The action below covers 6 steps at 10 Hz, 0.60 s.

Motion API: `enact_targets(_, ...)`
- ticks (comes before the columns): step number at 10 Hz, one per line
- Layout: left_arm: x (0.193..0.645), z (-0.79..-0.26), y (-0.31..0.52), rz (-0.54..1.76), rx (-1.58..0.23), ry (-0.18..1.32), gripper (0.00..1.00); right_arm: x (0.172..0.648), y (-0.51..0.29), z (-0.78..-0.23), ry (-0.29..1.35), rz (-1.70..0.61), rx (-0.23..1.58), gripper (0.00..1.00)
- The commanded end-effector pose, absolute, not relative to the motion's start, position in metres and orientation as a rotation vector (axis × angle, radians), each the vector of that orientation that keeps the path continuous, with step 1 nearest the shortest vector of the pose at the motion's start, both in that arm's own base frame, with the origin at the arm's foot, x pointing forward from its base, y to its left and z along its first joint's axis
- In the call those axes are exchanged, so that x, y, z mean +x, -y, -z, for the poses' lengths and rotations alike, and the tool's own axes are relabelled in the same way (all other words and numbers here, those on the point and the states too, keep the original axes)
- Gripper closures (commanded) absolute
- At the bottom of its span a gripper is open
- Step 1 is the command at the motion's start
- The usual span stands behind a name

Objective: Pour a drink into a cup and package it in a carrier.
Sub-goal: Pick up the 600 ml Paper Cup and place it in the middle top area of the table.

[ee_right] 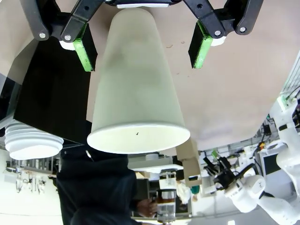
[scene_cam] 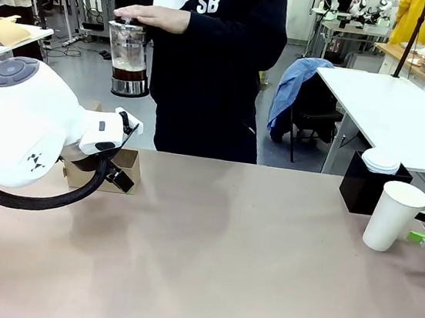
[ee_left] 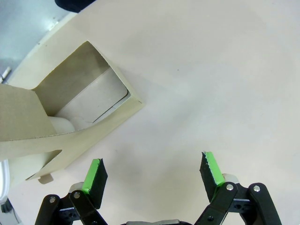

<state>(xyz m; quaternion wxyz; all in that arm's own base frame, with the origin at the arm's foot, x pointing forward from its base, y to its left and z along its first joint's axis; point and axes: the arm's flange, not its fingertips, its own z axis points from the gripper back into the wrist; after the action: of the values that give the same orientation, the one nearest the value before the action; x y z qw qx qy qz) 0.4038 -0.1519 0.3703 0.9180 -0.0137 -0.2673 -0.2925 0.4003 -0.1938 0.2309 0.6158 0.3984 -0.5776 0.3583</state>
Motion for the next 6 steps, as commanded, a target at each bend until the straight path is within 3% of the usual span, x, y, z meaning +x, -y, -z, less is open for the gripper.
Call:
enact_targets(1, 0.404, -0.370, 0.152, 0.601, -0.029, 0.550, 0.00, 0.400, 0.193, -0.231, 1.330, -0.826, 0.918, 0.00)
enact_targets(6, 0.404, -0.370, 0.152, 0.601, -0.029, 0.550, 0.00, 0.417, 0.173, -0.232, 1.331, -0.800, 0.947, 0.00)
